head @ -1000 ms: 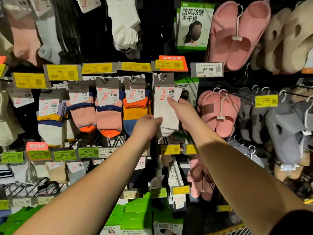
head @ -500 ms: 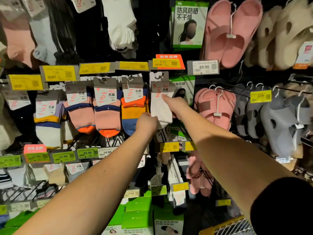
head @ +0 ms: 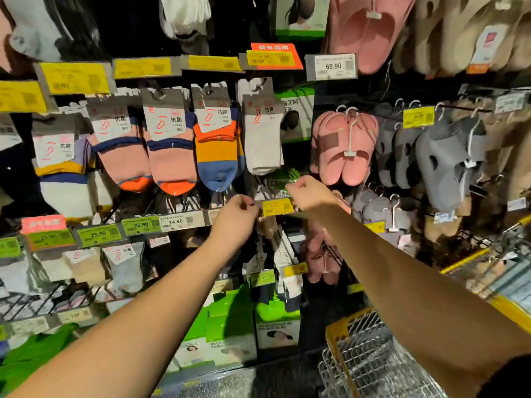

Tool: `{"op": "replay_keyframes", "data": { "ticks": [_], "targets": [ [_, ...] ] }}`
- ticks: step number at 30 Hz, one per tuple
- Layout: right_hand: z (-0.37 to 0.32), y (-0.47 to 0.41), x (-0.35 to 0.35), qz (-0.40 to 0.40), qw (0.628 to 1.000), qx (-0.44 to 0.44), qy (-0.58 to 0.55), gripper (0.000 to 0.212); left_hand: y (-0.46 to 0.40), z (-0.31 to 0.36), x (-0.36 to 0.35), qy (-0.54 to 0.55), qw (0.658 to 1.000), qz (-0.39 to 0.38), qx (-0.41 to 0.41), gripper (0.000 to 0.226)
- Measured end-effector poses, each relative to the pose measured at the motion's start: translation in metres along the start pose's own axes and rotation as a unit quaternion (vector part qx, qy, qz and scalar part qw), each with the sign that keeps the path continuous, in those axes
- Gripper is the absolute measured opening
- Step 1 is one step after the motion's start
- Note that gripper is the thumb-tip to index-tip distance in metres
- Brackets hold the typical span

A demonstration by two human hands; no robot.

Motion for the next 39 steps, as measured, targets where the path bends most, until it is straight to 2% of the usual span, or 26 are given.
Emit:
{"op": "replay_keyframes", "data": {
  "ticks": [1,2,3,4,7,10,12,15,18,21,26,31,34,36,38,39],
  "targets": [
    [0.012,0.017,0.002,0.005,1.000,0.009,0.017,0.031,0.009,-0.006,-0.005,-0.017,1.000,-0.013,-0.010,0.007],
    [0.033,0.035,0.001,-0.039,0.999,0.004,0.003,0.027,0.018,-0.012,-0.012,-0.037,0.999,-0.033,-0.021,0.005],
    [0.051,0.055,-0.001,-0.067,0.996,-0.060,0.004,0.017,0.029,-0.019,-0.020,-0.056,0.996,-0.056,-0.034,0.003],
    [0.074,0.072,0.001,-0.070,0.993,-0.075,0.051,0.018,0.038,-0.026,-0.030,-0.072,0.993,-0.077,-0.049,0.004],
    [0.133,0.125,0.007,-0.117,0.980,-0.130,0.091,0.026,0.063,-0.041,-0.066,-0.145,0.973,-0.146,-0.100,0.019],
    [0.176,0.180,0.022,-0.106,0.971,-0.191,0.092,0.028,0.083,-0.048,-0.112,-0.178,0.945,-0.243,-0.131,0.019],
    [0.207,0.214,0.034,-0.112,0.960,-0.237,0.096,0.034,0.094,-0.053,-0.145,-0.177,0.926,-0.300,-0.143,0.016],
    [0.251,0.250,0.053,-0.105,0.931,-0.342,0.073,0.065,0.109,-0.057,-0.193,-0.203,0.896,-0.359,-0.167,0.023],
    [0.300,0.268,0.071,-0.119,0.916,-0.371,0.099,0.031,0.118,-0.049,-0.239,-0.229,0.871,-0.405,-0.159,0.028],
    [0.348,0.267,0.089,-0.125,0.896,-0.411,0.108,0.016,0.120,-0.038,-0.293,-0.237,0.841,-0.461,-0.154,0.029],
    [0.442,0.239,0.117,-0.126,0.855,-0.479,0.153,0.030,0.108,-0.021,-0.400,-0.223,0.817,-0.518,-0.121,0.030],
    [0.530,0.214,0.140,-0.072,0.834,-0.537,0.107,0.034,0.090,-0.029,-0.513,-0.222,0.803,-0.553,-0.024,0.024],
    [0.584,0.202,0.149,-0.045,0.819,-0.567,0.080,0.034,0.079,-0.039,-0.579,-0.222,0.795,-0.565,-0.003,0.013],
    [0.617,0.194,0.150,0.007,0.812,-0.583,0.017,0.031,0.073,-0.050,-0.621,-0.185,0.800,-0.567,0.067,0.015],
    [0.642,0.181,0.150,0.079,0.793,-0.601,-0.066,0.030,0.068,-0.057,-0.656,-0.142,0.802,-0.561,0.146,0.033],
    [0.654,0.174,0.149,0.113,0.779,-0.608,-0.101,0.035,0.067,-0.064,-0.674,-0.119,0.806,-0.553,0.173,0.035]
  ]
}}
Point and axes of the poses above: each hand's wrist, its own y-axis away from the middle knuckle, its own x-axis out of the back of the hand, z = x × y, the point moved 1 cm from there along -y, towards the middle knuckle, and after that the axes turned 12 degrees about -y, right-handed, at the moved point
